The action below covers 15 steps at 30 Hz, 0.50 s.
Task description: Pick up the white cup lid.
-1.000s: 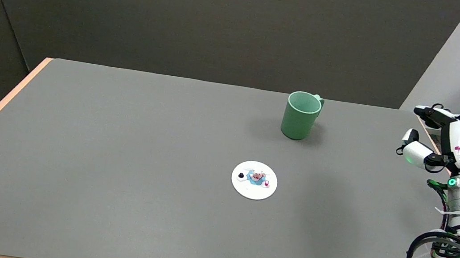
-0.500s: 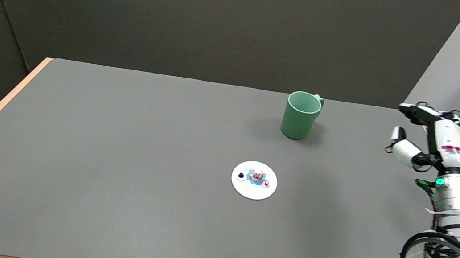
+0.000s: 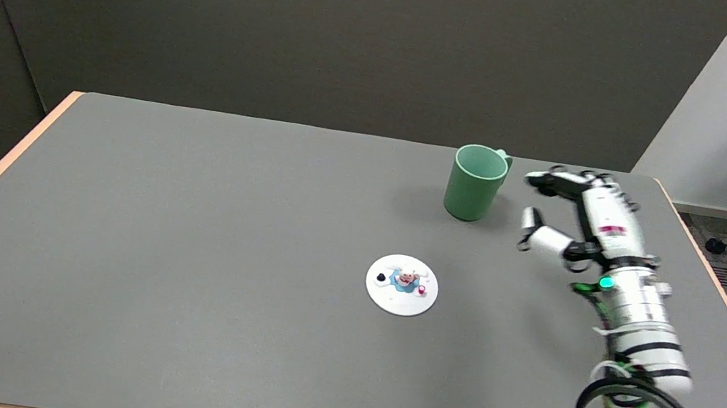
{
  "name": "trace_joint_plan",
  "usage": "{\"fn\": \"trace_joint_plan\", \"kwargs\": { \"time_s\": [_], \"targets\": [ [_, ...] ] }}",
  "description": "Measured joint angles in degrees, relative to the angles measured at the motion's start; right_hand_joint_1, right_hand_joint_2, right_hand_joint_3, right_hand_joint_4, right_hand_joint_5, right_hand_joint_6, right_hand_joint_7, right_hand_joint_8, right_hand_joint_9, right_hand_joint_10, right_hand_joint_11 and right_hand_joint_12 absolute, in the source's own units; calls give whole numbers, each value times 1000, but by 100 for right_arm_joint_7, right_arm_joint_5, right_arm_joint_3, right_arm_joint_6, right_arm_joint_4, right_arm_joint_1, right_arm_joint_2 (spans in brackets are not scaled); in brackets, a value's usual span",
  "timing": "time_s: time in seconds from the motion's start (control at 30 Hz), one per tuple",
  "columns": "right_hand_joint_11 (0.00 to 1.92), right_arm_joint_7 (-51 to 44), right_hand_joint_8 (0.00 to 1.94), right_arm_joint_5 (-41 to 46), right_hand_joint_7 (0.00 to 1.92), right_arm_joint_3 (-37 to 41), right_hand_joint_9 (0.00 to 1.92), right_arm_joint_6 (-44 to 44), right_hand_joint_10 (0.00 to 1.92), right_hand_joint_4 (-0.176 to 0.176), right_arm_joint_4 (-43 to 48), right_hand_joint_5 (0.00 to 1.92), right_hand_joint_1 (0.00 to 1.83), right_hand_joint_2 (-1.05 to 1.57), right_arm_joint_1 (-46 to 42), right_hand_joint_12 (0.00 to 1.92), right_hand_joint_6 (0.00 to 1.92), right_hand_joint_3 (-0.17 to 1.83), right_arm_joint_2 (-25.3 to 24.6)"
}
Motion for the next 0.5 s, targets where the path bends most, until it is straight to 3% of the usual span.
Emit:
{"fn": "trace_joint_plan", "kwargs": {
  "time_s": [0.1, 0.13, 0.2, 0.5],
  "targets": [
    [-1, -5, 190, -53, 794, -388, 195, 165, 1080, 10, -42, 762, 906, 834, -65, 1161, 196, 768, 28],
    [-1, -7, 197, -69, 800, -507, 245, 211, 994, 9, -50, 764, 891, 780, -78, 1180, 207, 863, 42],
    [-1, -10, 192, -103, 808, -739, 242, 305, 1033, 11, -61, 768, 905, 846, -97, 1081, 209, 736, 74],
    [-1, -17, 209, -199, 809, -1599, 355, 686, 879, 15, -48, 774, 898, 843, -85, 997, 222, 716, 329]
  ]
}}
